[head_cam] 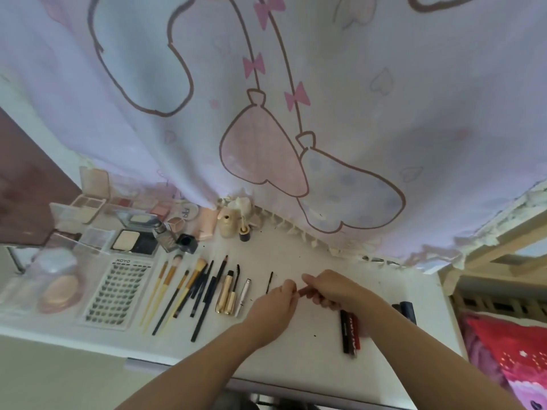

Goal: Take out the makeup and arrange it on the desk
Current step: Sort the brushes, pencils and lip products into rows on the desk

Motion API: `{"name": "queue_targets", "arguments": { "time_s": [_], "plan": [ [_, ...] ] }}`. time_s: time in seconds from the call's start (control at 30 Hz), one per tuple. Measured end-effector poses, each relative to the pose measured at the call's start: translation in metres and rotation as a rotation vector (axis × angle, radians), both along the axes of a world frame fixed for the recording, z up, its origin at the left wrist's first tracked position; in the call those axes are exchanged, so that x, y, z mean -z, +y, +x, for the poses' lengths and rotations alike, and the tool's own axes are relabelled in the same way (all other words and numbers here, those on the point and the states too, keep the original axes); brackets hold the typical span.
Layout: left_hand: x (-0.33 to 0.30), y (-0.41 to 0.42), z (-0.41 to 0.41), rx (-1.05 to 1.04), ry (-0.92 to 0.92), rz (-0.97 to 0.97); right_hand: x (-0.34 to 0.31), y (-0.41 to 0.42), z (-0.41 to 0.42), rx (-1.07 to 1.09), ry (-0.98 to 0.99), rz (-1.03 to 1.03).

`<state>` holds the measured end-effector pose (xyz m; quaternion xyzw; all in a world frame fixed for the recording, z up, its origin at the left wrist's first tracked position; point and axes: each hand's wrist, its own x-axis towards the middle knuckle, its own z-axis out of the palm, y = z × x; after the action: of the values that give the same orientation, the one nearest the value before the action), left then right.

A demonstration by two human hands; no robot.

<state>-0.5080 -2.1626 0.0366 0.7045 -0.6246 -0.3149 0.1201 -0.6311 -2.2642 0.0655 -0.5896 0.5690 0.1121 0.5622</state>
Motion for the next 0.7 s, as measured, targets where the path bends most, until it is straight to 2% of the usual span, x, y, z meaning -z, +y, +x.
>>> {"name": "queue_targets", "arguments": {
  "time_s": [0.13,0.27,0.37,0.5,0.6,0.7],
  "plan": [
    [-0.022,0.005,0.027,0.079,-0.050,-0.010,-0.024,0.009,0.011,0.012,-0.244,0.009],
    [-0.038,0.011,0.049,0.035,0.098,-0.037,-0.048,0.026,0.019,-0.077,-0.389,-0.145],
    [-0.048,0.014,0.065,0.054,0.097,-0.044,-0.061,0.033,0.022,-0.136,-0.376,-0.156],
    [-0.058,0.014,0.076,0.121,0.031,-0.077,-0.068,0.033,0.026,-0.167,-0.203,-0.170],
    [-0.062,0.013,0.081,0.145,0.030,-0.096,-0.068,0.032,0.028,-0.138,-0.270,-0.168],
    [-0.064,0.013,0.086,0.163,0.014,-0.100,-0.072,0.033,0.029,-0.059,-0.301,-0.064]
  ]
}}
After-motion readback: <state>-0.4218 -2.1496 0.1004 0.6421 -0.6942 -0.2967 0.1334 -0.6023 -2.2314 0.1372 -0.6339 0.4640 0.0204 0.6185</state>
